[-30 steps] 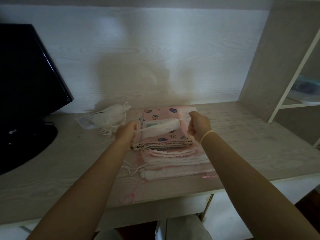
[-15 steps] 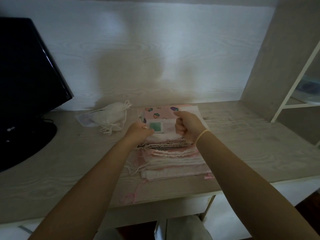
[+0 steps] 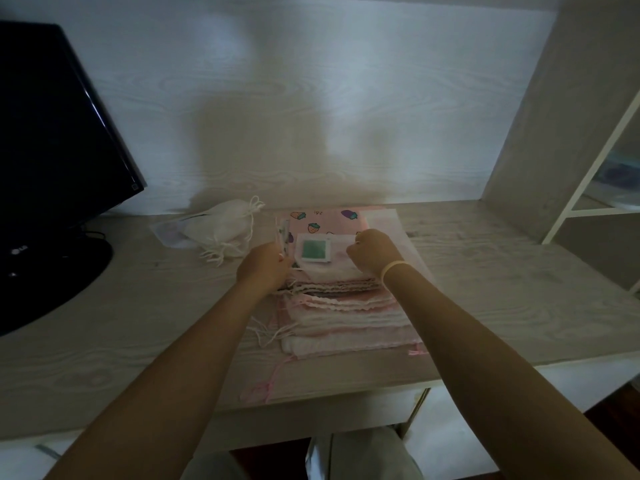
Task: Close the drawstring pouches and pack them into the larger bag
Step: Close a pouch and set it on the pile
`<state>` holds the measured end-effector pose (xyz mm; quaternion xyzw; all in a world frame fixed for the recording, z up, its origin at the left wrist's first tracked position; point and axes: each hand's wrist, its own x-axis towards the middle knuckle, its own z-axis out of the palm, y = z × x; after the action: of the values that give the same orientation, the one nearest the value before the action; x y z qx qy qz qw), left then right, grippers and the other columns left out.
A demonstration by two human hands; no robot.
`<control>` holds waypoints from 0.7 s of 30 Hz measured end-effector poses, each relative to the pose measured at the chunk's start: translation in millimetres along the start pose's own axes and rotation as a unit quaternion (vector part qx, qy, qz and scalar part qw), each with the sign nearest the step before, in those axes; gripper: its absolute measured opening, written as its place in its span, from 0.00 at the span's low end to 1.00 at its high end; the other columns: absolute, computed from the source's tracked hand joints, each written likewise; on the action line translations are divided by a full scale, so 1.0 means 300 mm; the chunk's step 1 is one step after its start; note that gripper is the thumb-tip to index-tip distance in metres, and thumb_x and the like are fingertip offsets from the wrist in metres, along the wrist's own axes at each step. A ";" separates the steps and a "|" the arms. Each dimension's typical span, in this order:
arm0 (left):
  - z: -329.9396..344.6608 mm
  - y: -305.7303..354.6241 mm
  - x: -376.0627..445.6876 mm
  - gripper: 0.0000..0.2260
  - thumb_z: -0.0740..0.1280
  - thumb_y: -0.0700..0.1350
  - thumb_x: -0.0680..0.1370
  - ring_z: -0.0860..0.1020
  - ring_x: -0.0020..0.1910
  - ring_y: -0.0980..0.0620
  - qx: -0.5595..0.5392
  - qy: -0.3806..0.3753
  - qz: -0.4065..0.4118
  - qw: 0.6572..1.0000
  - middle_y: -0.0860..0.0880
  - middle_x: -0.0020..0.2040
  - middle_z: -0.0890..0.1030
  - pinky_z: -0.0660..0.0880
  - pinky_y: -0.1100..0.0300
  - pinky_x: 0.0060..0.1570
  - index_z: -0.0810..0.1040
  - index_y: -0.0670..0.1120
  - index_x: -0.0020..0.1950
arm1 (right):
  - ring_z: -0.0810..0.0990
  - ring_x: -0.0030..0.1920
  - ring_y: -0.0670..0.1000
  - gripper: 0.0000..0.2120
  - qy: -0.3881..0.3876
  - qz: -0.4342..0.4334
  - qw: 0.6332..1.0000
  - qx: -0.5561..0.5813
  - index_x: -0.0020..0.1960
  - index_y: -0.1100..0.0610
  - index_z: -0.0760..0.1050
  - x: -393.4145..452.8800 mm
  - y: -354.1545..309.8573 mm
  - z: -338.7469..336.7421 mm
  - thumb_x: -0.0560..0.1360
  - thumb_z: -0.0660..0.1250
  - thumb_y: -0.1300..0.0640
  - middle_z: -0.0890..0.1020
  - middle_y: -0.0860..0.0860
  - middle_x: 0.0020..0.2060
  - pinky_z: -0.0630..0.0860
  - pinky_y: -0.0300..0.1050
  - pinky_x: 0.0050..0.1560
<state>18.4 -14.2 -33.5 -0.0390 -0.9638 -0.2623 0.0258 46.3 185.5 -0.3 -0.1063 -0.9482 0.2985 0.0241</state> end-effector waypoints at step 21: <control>0.014 0.139 -0.036 0.07 0.67 0.36 0.76 0.81 0.48 0.49 -0.404 -0.194 0.026 0.894 0.45 0.47 0.83 0.77 0.56 0.52 0.82 0.40 0.52 | 0.62 0.25 0.49 0.11 -0.062 -0.084 0.930 0.351 0.47 0.61 0.80 -0.057 -0.081 -0.056 0.80 0.60 0.58 0.82 0.57 0.40 0.57 0.39 0.23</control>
<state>32.7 23.2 -17.0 -0.1215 -0.7592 -0.6157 -0.1724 60.4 171.8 27.6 0.0077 -0.7879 0.6153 0.0263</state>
